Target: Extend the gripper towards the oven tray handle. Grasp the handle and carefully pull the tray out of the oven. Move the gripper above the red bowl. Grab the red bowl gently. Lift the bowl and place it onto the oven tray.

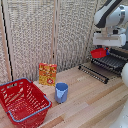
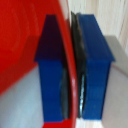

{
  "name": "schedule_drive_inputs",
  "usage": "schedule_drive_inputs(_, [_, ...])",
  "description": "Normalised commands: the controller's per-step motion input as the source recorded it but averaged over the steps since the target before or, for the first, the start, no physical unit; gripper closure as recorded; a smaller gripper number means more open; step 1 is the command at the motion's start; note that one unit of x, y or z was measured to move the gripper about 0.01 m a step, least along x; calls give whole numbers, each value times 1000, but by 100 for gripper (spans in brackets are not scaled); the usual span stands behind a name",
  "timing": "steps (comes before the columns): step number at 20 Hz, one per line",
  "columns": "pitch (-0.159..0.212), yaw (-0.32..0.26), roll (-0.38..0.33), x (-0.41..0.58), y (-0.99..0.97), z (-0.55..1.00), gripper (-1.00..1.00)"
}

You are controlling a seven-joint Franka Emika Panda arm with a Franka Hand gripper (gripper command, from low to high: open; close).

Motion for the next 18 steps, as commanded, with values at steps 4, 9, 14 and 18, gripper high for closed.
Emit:
schedule_drive_inputs(4, [-13,-133,19,273,-731,-14,100])
schedule_drive_inputs(9, [-14,-110,29,369,-731,0,100])
schedule_drive_inputs(14, [0,-94,28,361,-749,91,100])
schedule_drive_inputs(18, [0,-92,36,336,-736,174,100])
